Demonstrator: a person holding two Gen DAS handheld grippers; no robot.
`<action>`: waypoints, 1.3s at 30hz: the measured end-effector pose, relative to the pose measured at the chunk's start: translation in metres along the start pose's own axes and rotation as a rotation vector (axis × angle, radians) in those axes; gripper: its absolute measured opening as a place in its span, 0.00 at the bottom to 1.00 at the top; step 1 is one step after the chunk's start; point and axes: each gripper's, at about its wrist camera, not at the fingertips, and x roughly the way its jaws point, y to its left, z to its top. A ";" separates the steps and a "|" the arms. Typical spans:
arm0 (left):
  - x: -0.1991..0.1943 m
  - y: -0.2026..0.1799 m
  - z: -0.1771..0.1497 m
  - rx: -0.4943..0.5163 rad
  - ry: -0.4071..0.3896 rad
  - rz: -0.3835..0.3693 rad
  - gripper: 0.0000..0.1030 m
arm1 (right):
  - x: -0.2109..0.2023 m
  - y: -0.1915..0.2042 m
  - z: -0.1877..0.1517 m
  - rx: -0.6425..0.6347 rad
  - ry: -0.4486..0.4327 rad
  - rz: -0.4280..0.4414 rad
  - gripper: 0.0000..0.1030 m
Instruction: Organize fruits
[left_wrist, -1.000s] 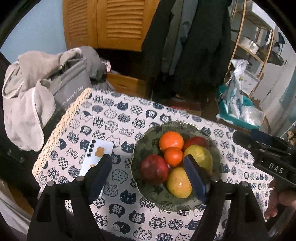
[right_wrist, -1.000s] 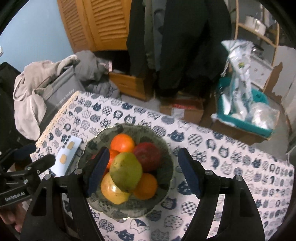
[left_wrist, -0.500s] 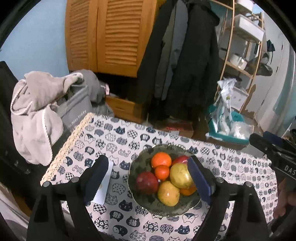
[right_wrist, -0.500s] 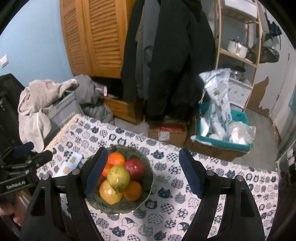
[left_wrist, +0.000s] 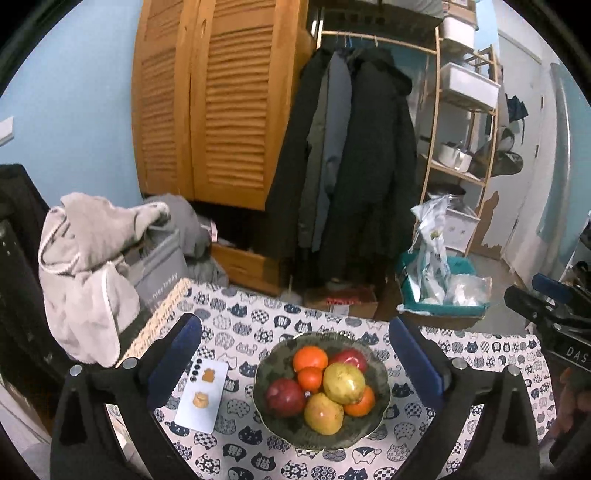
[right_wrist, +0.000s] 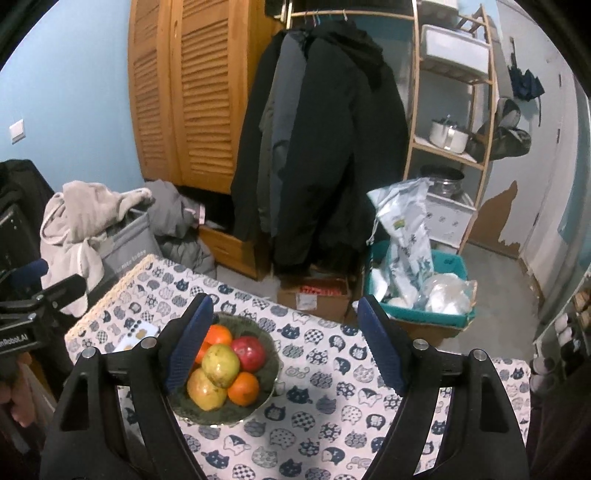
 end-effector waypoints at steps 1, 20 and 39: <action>-0.002 -0.002 0.001 0.005 -0.007 0.001 0.99 | -0.005 -0.002 0.000 0.001 -0.013 -0.003 0.77; -0.027 -0.026 0.008 0.025 -0.077 -0.019 0.99 | -0.041 -0.027 -0.009 0.022 -0.102 -0.064 0.78; -0.029 -0.030 0.008 0.044 -0.075 -0.003 0.99 | -0.042 -0.030 -0.010 0.024 -0.104 -0.066 0.78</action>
